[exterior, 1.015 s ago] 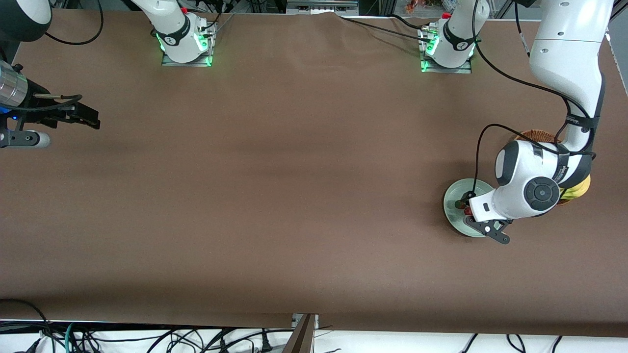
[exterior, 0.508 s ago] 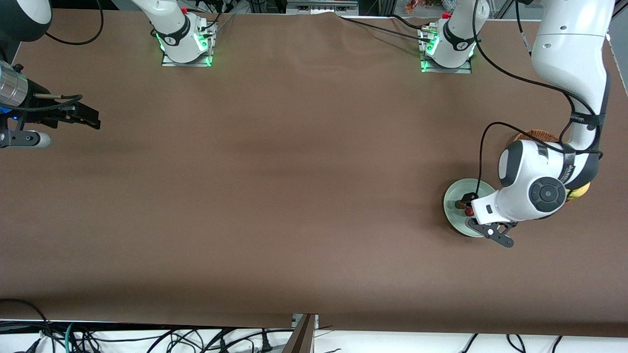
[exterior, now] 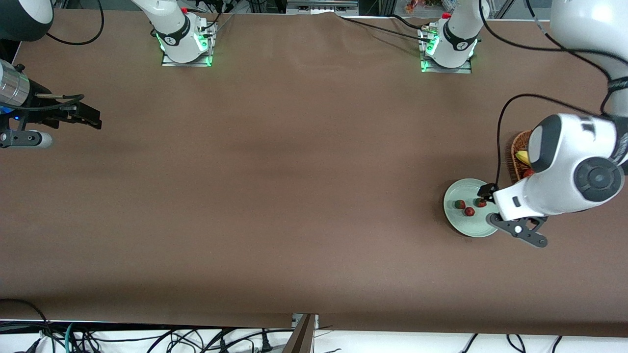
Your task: Collect all strawberries into plate
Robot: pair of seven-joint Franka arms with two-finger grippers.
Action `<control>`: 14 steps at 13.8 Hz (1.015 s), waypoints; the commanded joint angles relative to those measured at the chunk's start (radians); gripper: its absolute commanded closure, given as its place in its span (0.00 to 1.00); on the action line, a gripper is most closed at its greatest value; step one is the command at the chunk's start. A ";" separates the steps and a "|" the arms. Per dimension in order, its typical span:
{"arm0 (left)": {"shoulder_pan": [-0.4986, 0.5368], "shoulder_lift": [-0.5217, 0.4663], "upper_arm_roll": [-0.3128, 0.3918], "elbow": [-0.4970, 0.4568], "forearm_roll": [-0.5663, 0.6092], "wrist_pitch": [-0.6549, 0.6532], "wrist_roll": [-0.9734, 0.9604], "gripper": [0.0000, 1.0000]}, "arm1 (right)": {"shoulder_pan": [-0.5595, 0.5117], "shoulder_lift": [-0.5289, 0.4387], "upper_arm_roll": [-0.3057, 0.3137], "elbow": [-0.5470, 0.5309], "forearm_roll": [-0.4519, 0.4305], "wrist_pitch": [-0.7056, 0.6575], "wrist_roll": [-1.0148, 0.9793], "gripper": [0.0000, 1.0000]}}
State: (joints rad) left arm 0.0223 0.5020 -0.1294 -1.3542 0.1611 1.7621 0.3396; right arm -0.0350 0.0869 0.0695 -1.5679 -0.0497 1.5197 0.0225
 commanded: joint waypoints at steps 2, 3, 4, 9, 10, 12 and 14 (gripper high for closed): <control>0.002 -0.100 0.001 0.056 -0.041 -0.084 -0.037 0.00 | -0.005 0.007 0.004 0.019 0.014 -0.009 0.002 0.00; 0.002 -0.108 0.008 0.085 -0.054 -0.130 -0.045 0.00 | -0.005 0.007 0.006 0.019 0.014 -0.010 0.002 0.00; 0.002 -0.111 0.008 0.124 -0.048 -0.198 -0.048 0.00 | -0.003 0.007 0.006 0.019 0.014 -0.010 0.002 0.00; 0.001 -0.170 0.019 0.198 -0.054 -0.351 -0.128 0.00 | -0.002 0.007 0.007 0.020 0.016 -0.004 0.001 0.00; -0.001 -0.199 0.019 0.157 -0.051 -0.349 -0.158 0.00 | 0.000 0.007 0.010 0.020 0.016 -0.004 0.001 0.00; -0.001 -0.310 0.022 0.017 -0.054 -0.316 -0.215 0.00 | 0.001 0.007 0.012 0.020 0.014 -0.004 0.001 0.00; 0.007 -0.446 0.022 -0.188 -0.061 -0.168 -0.263 0.00 | 0.001 0.007 0.012 0.020 0.016 -0.001 0.001 0.00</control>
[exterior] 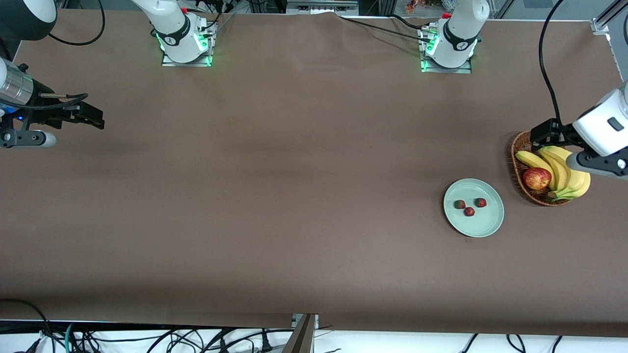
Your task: Collect all strawberries into plate
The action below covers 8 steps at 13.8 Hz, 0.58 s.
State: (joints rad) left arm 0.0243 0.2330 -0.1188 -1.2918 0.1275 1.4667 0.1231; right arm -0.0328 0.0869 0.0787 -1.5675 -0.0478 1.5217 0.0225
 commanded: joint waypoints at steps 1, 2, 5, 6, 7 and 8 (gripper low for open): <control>0.009 -0.229 0.014 -0.323 -0.057 0.168 -0.051 0.00 | -0.001 0.007 0.003 0.020 0.014 -0.005 0.001 0.00; 0.009 -0.266 0.036 -0.378 -0.098 0.175 -0.056 0.00 | -0.001 0.007 0.003 0.020 0.012 -0.005 0.002 0.00; 0.002 -0.294 0.076 -0.412 -0.135 0.178 -0.091 0.00 | -0.001 0.007 0.003 0.020 0.012 -0.003 0.002 0.00; 0.000 -0.296 0.074 -0.420 -0.135 0.178 -0.106 0.00 | -0.001 0.007 0.003 0.020 0.012 -0.005 0.002 0.00; 0.002 -0.296 0.076 -0.420 -0.135 0.178 -0.114 0.00 | -0.001 0.007 0.003 0.020 0.012 -0.005 0.002 0.00; 0.002 -0.296 0.076 -0.423 -0.135 0.178 -0.112 0.00 | -0.001 0.007 0.003 0.020 0.011 -0.003 0.002 0.00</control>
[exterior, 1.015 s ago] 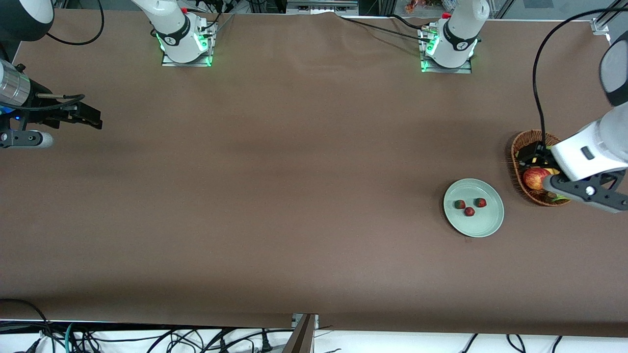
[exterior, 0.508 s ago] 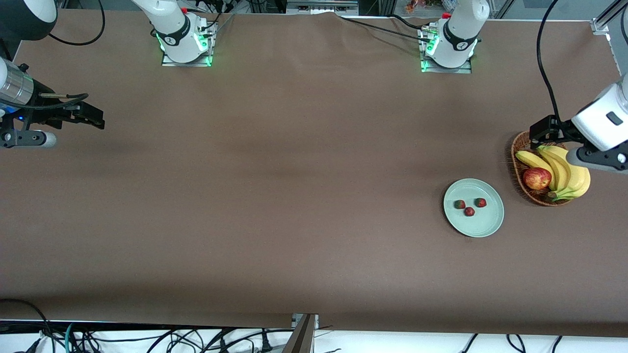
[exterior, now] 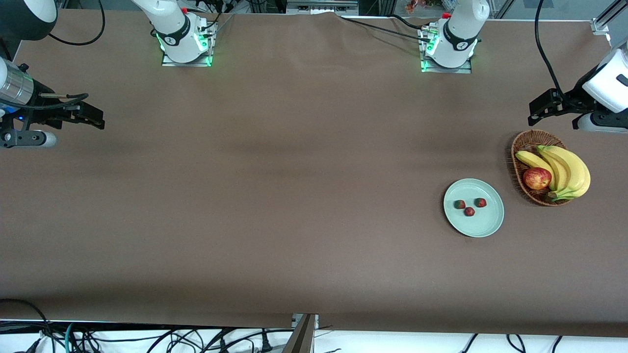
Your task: Collect all strawberries into plate
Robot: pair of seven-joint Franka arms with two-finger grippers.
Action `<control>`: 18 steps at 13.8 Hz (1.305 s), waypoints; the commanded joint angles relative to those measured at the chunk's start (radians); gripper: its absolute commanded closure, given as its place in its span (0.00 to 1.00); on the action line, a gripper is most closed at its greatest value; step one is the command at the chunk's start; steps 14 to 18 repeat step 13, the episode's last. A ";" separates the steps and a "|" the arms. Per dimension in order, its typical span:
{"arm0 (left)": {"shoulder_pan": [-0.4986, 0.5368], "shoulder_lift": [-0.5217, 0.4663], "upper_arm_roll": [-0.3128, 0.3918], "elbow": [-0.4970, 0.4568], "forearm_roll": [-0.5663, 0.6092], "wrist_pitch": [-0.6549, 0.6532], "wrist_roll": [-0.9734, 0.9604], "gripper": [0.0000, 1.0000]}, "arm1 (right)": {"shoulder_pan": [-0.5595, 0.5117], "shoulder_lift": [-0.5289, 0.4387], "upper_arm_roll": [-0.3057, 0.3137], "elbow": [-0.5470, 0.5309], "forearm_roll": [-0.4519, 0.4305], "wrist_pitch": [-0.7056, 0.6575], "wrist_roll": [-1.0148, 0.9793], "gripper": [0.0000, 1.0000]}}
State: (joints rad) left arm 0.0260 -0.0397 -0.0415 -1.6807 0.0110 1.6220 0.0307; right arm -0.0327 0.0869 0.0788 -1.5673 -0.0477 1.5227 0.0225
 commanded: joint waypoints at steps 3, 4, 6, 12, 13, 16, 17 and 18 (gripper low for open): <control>0.000 -0.023 -0.001 -0.034 -0.019 0.022 -0.020 0.00 | 0.000 0.007 0.003 0.019 0.009 -0.003 -0.001 0.00; 0.000 -0.023 -0.003 -0.034 -0.019 0.022 -0.021 0.00 | 0.000 0.007 0.004 0.019 0.009 -0.003 -0.001 0.00; 0.000 -0.029 -0.001 -0.042 -0.019 0.022 -0.021 0.00 | 0.000 0.007 0.004 0.019 0.009 -0.001 -0.001 0.00; -0.001 -0.051 -0.003 -0.068 -0.019 0.022 -0.023 0.00 | 0.000 0.010 0.004 0.021 0.009 -0.001 -0.003 0.00; -0.001 -0.051 -0.001 -0.070 -0.019 0.022 -0.023 0.00 | 0.000 0.013 0.004 0.026 0.009 -0.001 -0.003 0.00; -0.001 -0.051 -0.001 -0.070 -0.019 0.022 -0.023 0.00 | 0.000 0.013 0.004 0.026 0.009 -0.001 -0.003 0.00; -0.001 -0.051 -0.001 -0.070 -0.019 0.022 -0.023 0.00 | 0.000 0.013 0.004 0.026 0.009 -0.001 -0.003 0.00; -0.001 -0.051 -0.001 -0.070 -0.019 0.022 -0.023 0.00 | 0.000 0.013 0.004 0.026 0.009 -0.001 -0.003 0.00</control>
